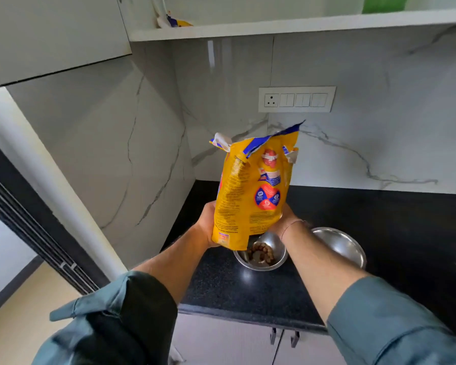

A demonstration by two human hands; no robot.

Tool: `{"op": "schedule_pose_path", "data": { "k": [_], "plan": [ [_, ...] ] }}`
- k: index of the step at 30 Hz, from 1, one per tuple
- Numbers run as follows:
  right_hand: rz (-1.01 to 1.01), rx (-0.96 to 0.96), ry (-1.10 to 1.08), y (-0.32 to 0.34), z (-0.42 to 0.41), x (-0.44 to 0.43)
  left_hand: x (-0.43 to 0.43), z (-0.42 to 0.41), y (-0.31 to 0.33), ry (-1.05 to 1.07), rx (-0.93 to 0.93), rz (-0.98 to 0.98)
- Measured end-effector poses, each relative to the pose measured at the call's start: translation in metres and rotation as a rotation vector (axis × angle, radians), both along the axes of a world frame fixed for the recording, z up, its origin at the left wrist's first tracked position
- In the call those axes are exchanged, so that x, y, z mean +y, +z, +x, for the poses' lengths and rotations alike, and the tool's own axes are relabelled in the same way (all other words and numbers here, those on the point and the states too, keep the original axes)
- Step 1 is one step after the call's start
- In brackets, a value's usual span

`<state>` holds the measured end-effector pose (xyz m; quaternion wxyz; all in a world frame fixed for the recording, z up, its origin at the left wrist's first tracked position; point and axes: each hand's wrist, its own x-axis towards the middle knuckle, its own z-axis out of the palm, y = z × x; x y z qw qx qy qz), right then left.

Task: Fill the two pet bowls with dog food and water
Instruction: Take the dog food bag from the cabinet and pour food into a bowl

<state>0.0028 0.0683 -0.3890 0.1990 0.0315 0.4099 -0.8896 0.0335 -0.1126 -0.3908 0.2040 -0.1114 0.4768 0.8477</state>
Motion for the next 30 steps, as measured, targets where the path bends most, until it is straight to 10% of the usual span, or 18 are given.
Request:
{"op": "schedule_pose_path", "data": {
  "k": [17, 30],
  "plan": [
    [-0.100, -0.244, -0.350, -0.038, 0.088, -0.079, -0.072, 0.074, -0.011, 0.220, -0.115, -0.058],
    [0.301, 0.003, 0.231, -0.034, 0.102, -0.047, -0.089, 0.064, -0.014, 0.336, -0.189, -0.295]
  ]
}}
